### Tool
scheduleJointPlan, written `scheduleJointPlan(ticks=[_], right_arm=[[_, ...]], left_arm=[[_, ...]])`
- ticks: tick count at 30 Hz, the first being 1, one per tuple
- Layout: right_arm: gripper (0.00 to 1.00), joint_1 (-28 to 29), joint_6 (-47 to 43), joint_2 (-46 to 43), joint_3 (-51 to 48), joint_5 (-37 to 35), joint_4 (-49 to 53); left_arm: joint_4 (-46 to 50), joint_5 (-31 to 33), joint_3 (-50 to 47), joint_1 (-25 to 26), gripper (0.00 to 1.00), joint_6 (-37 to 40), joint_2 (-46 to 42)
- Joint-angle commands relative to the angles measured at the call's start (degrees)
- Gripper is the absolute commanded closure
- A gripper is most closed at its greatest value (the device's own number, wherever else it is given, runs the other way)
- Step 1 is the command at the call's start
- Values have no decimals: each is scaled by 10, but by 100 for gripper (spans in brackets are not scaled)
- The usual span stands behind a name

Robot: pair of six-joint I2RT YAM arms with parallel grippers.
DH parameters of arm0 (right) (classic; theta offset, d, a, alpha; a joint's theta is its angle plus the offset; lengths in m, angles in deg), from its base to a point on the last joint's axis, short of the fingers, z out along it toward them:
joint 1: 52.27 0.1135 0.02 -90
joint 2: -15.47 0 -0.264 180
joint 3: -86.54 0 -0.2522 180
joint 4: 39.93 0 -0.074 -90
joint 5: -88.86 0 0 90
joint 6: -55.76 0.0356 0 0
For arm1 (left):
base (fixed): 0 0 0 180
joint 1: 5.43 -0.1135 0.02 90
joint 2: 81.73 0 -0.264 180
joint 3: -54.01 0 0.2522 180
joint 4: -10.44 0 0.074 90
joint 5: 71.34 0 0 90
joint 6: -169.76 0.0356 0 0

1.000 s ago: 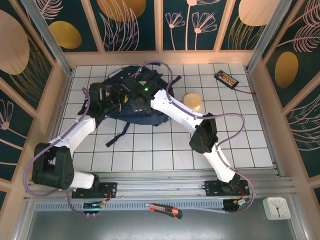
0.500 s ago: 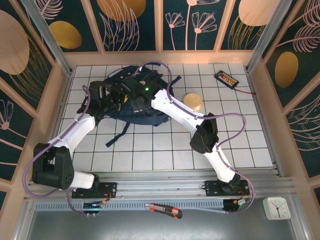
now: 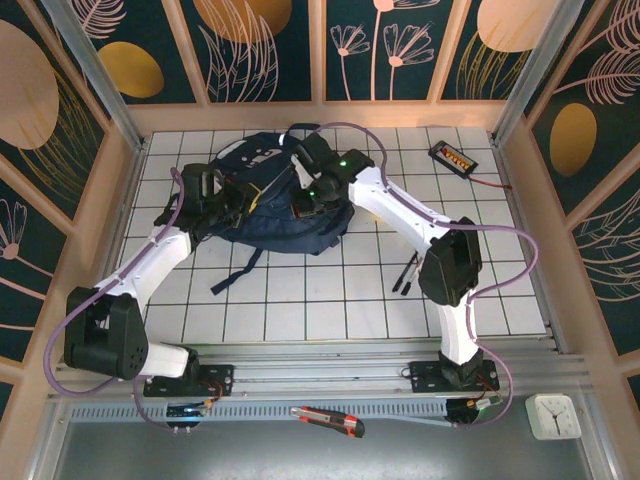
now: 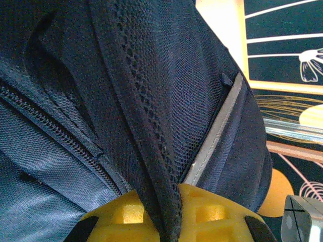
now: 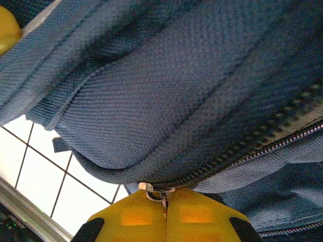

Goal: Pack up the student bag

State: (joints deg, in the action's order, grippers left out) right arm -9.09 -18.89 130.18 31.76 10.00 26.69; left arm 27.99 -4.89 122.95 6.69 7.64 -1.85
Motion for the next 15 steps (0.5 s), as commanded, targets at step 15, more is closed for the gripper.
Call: scheduleJointPlan(ticks=[15], right_arm=[[100,-115,-155,-141,-199,-20,-130]], left_arm=[[40,45,41,-30,100,110,-46]])
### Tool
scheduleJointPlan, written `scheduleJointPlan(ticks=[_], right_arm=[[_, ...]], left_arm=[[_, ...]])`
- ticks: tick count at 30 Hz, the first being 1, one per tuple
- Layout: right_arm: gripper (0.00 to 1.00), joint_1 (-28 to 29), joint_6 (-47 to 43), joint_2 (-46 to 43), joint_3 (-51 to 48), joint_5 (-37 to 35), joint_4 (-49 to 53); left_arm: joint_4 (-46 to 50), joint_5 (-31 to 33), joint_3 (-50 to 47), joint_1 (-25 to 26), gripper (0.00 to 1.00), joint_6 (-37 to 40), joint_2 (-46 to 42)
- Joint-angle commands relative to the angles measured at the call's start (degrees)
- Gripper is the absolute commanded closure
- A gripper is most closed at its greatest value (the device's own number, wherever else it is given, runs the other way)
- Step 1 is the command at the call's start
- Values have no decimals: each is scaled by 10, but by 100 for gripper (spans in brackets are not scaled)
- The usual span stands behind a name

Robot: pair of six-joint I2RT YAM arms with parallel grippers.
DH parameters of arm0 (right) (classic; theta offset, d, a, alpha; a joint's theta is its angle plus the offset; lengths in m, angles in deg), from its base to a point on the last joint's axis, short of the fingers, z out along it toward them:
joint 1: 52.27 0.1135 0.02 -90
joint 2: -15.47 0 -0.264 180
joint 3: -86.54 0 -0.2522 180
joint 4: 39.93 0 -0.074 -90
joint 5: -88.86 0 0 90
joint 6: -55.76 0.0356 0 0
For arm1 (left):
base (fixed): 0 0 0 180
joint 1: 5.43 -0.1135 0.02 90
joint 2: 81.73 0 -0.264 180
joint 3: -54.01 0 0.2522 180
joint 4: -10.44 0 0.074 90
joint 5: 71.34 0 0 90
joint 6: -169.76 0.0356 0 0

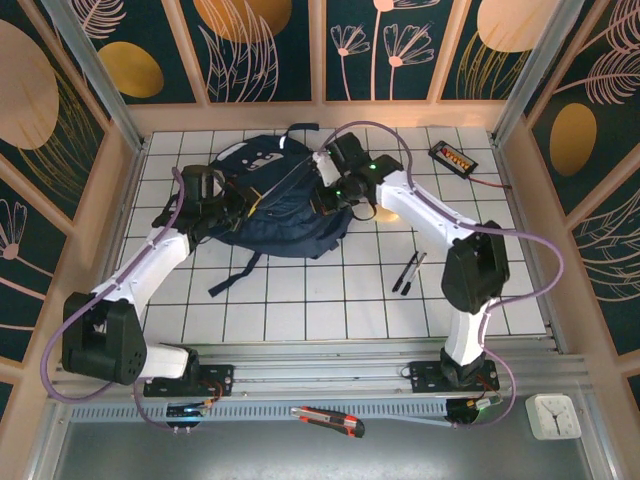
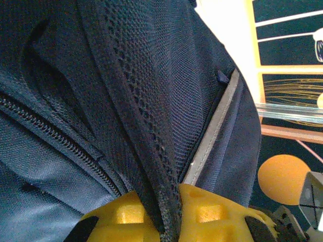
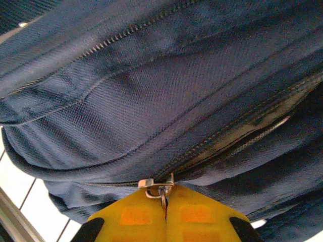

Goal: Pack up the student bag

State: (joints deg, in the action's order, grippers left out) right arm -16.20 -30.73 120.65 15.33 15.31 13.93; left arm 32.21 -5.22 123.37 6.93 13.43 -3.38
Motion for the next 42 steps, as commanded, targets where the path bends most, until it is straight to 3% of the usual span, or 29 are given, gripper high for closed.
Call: scheduleJointPlan(ticks=[1,6,23,25,28,31,38,42], right_arm=[[100,-44,-43,-49,-45,-65,-17],[100,-44,-42,-26,-51,-18,-40],[100,85,65,-22,-106,34,-131],[100,87,83,-10,-99,47,-149],[100,88,97,16,-72,58,-154],[100,87,95,40,-35,59,-137],[100,88,80,62,16,80,-103],[100,89,76,66,27,92,-89]], left_arm=[[3,48,42,-33,100,59,-28],[16,52,59,-32,100,90,-18],[-9,45,202,-35,99,218,121],[7,55,220,-35,83,235,125],[26,71,219,-35,51,245,111],[47,80,192,-39,3,237,75],[127,53,90,-58,1,162,-43],[17,-16,-59,-58,1,15,-124]])
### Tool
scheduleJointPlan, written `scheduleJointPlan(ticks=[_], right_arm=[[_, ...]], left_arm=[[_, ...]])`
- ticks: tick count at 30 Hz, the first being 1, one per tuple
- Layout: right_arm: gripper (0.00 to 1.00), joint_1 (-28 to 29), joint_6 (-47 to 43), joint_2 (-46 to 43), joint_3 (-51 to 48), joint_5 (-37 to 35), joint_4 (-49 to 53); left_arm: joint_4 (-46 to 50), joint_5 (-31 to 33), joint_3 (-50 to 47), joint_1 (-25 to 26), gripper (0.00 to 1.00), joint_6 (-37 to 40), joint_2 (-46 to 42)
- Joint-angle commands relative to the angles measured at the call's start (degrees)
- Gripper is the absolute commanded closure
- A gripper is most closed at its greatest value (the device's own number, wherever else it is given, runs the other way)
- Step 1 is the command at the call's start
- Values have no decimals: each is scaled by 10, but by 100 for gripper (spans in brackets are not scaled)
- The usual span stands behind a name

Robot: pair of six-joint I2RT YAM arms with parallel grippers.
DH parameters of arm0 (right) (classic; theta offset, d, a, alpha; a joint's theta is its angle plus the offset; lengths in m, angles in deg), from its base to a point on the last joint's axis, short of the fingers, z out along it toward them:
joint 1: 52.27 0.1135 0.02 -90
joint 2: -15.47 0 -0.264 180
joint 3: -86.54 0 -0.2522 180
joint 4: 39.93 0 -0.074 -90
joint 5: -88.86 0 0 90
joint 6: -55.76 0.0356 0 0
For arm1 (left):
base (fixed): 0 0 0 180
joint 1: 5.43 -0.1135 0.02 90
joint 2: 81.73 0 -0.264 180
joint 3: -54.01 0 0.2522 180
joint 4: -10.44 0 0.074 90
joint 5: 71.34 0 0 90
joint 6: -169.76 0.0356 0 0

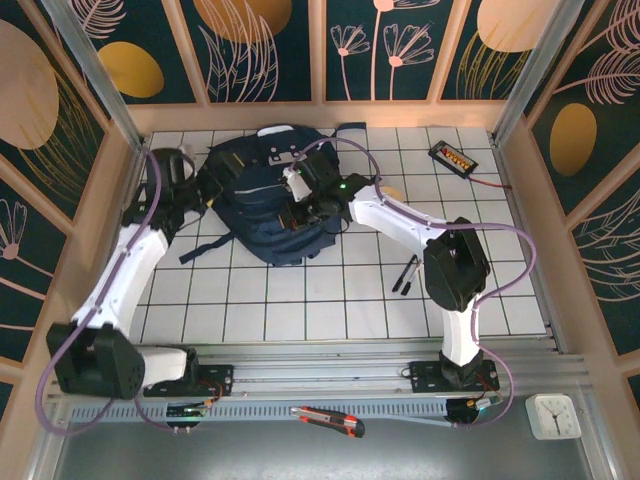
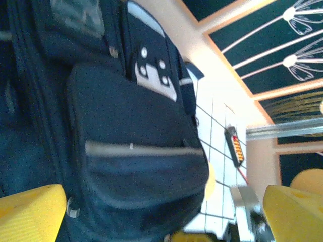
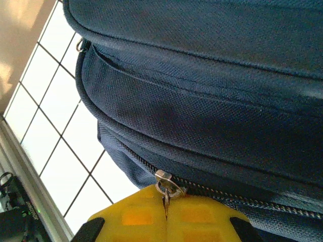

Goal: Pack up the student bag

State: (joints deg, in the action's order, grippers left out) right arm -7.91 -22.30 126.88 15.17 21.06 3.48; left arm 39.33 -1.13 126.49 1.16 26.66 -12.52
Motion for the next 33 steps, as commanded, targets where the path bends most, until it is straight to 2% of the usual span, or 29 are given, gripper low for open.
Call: scheduleJointPlan(ticks=[1,3,5,8,12,17,23,28,33], right_arm=[[100,7,-9,5,33,37,20],[100,9,-14,8,41,39,30],[100,12,-17,10,49,39,39],[100,20,-20,15,59,37,48],[100,31,-17,21,66,31,50],[100,44,-12,28,69,25,46],[100,47,-3,43,85,20,46],[100,53,4,44,95,14,49],[100,56,4,41,96,7,58]], left_arm=[[-100,-71,-131,0,2,-166,-50],[-198,-88,-219,0,1,-265,-87],[-248,-92,-260,0,2,-310,-102],[-278,-100,-270,1,6,-330,-95],[-321,-108,-276,1,21,-362,-75],[-344,-120,-280,0,25,-384,-66],[-318,-135,-265,0,26,-374,-66],[-355,-131,-289,0,34,-391,-49],[-364,-126,-288,1,34,-384,-29]])
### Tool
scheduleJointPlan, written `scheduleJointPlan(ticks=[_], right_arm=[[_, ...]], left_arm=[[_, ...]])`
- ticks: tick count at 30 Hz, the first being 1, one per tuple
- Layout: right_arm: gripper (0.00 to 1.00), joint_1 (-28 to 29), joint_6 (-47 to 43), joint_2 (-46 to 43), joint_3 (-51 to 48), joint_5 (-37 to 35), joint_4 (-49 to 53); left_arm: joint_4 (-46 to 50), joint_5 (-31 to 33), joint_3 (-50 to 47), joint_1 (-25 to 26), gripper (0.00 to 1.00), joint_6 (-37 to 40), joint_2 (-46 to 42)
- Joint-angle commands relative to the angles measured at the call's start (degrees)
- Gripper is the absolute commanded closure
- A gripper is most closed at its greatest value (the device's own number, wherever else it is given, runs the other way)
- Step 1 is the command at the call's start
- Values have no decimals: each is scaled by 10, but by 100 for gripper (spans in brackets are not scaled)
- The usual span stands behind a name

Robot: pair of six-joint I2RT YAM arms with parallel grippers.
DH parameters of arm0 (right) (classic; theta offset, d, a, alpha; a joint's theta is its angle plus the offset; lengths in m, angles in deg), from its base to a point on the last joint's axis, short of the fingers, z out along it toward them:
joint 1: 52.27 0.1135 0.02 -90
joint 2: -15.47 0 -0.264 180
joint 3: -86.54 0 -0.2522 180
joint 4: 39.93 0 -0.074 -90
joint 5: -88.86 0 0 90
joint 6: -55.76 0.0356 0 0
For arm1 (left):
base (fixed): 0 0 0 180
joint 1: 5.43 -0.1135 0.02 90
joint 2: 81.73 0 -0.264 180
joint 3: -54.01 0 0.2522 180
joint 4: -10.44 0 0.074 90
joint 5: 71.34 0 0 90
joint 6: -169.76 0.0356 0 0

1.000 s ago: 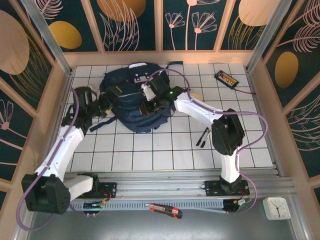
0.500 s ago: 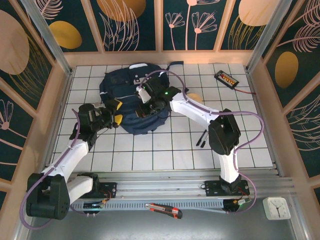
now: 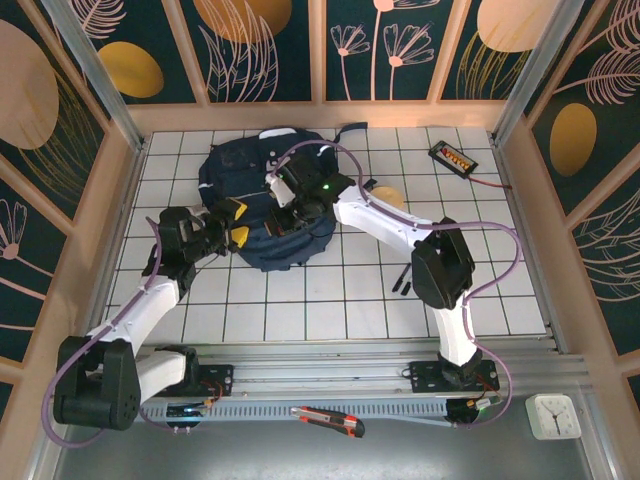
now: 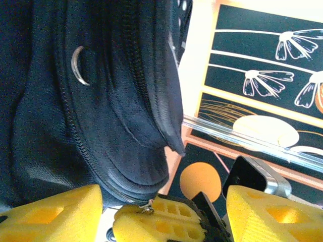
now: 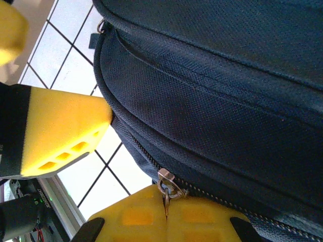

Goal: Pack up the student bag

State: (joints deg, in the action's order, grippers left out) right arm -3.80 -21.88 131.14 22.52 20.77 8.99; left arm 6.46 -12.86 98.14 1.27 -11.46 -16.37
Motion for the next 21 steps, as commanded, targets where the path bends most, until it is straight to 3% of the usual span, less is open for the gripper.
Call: scheduleJointPlan(ticks=[1,6,10,15,16,17,18,21], right_arm=[[100,16,0,-3,23,9,3],[100,19,0,-4,33,6,9],[100,29,-7,0,44,2,14],[100,39,-16,6,47,-2,20],[100,40,-17,6,44,-2,19],[100,40,-17,6,42,-4,20],[100,39,-19,5,41,-8,23],[100,32,-20,-1,29,-29,37]], left_arm=[[-37,-9,-5,1,34,-2,14],[-49,-5,-11,3,34,0,31],[-61,-2,-10,4,44,5,52],[-68,1,-5,4,67,25,75],[-66,1,-5,4,77,31,78],[-65,1,-4,3,96,38,80],[-63,2,-4,3,100,46,80],[-24,5,7,2,100,83,74]])
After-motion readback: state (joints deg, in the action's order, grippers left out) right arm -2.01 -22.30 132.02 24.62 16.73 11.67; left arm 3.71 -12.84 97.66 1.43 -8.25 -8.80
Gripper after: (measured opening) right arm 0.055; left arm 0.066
